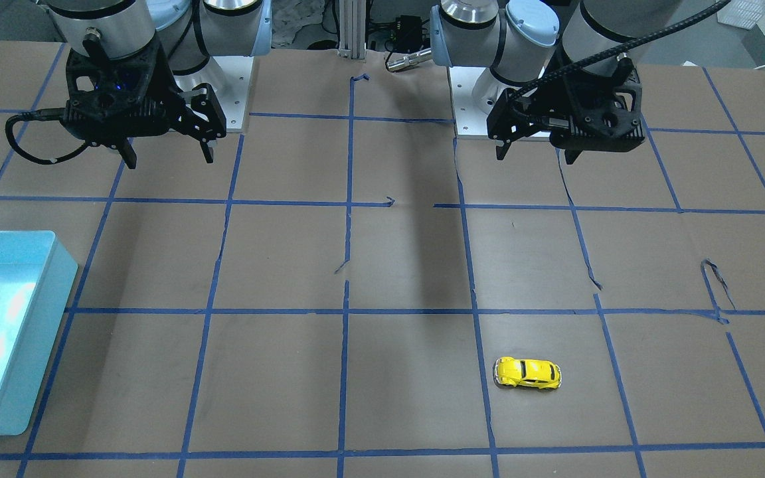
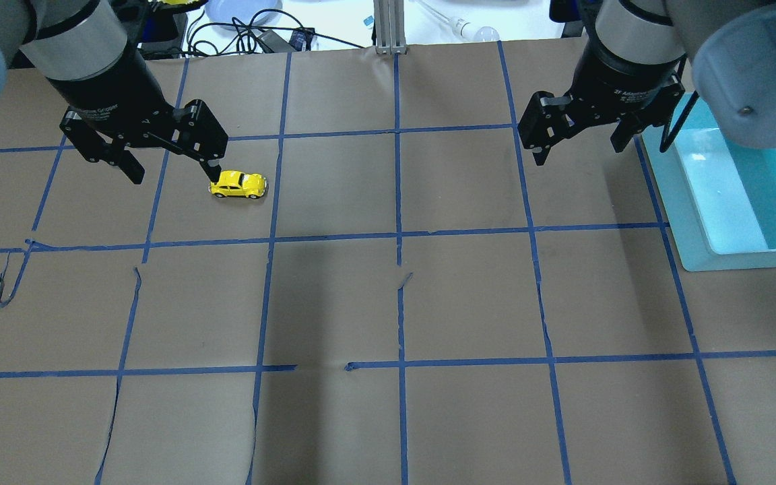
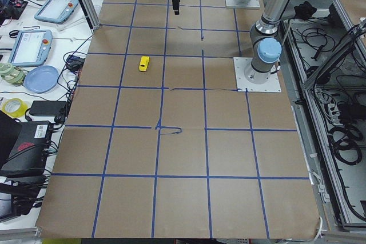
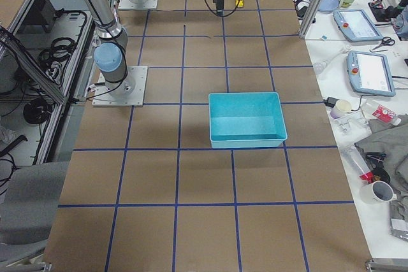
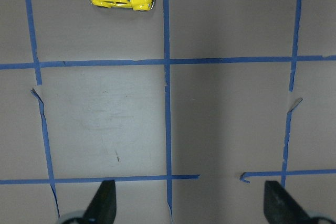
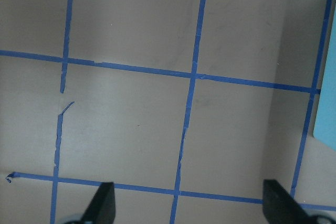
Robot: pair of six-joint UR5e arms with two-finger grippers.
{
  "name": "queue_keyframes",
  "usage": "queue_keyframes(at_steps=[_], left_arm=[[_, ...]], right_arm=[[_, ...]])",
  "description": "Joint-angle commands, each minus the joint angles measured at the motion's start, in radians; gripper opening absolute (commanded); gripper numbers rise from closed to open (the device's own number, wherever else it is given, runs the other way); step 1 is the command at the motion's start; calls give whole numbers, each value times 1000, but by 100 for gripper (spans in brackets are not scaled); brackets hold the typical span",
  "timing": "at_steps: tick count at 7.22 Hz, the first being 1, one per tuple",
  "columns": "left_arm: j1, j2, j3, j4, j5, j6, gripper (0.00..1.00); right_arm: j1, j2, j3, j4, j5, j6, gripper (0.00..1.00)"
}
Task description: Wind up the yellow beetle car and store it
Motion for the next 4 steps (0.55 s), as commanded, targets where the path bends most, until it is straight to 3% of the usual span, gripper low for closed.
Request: queue_keyframes(at_steps=[1,4], left_arm=[[3,4,-4,-5,4,2,100],[3,0,-4,-7,4,0,100]], right_arm=[[-1,0,1,0,0,-2,100],[1,0,1,0,0,0,100]])
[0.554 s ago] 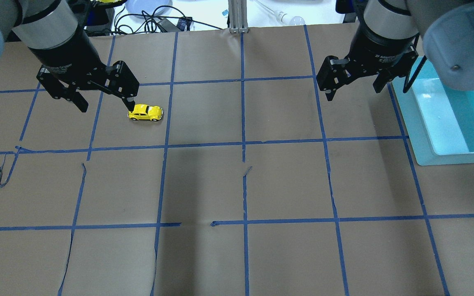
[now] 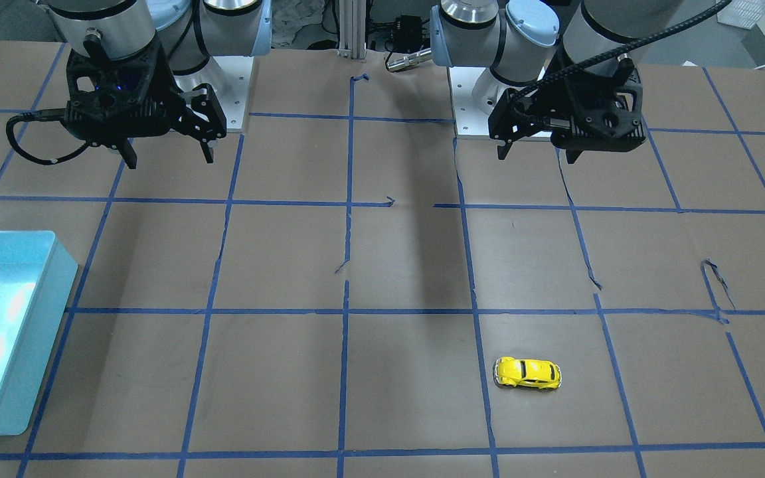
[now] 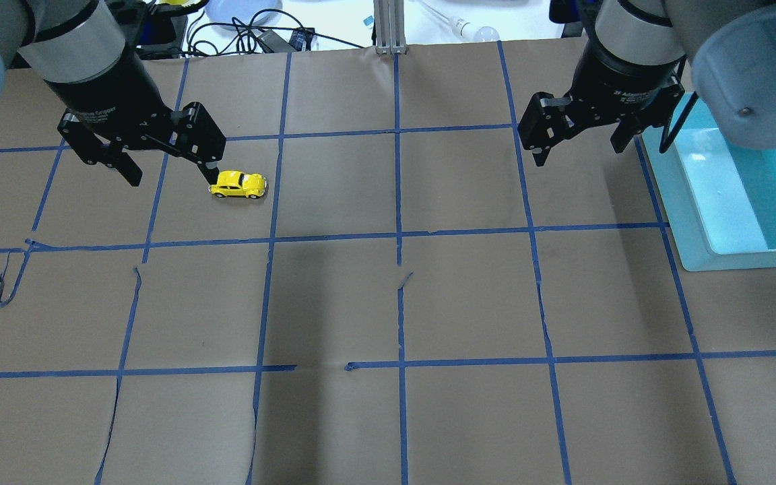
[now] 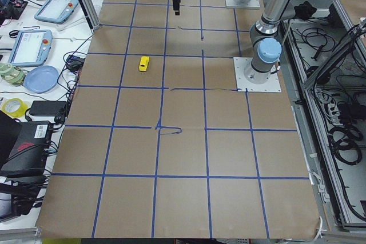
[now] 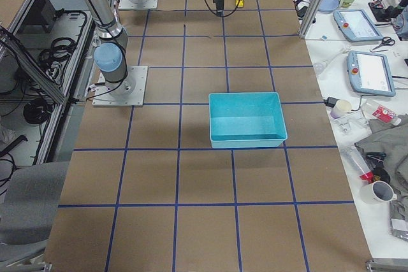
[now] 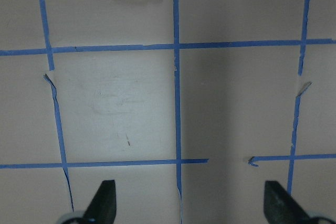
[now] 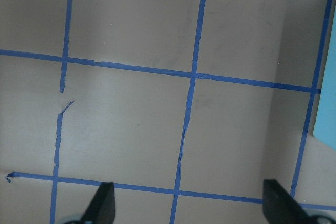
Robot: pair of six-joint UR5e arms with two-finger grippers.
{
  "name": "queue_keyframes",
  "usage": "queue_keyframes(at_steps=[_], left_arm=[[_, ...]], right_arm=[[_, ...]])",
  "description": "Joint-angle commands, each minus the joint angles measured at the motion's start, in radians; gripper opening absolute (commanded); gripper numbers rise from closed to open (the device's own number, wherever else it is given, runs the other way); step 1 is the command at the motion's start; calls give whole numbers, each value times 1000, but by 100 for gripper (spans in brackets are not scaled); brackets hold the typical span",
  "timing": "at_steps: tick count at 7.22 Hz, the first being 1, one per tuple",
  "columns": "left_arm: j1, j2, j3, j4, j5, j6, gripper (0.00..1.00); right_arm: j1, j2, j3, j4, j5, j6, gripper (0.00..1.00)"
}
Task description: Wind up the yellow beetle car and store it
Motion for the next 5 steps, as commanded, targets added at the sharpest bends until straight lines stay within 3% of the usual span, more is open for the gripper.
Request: queue_keyframes(at_steps=[1,5], left_arm=[[4,-1,0,-15,1,-2,100],[4,5,1,-35,0,0,100]], right_arm=[[0,0,0,0,2,0,100],[0,0,0,0,2,0,100]])
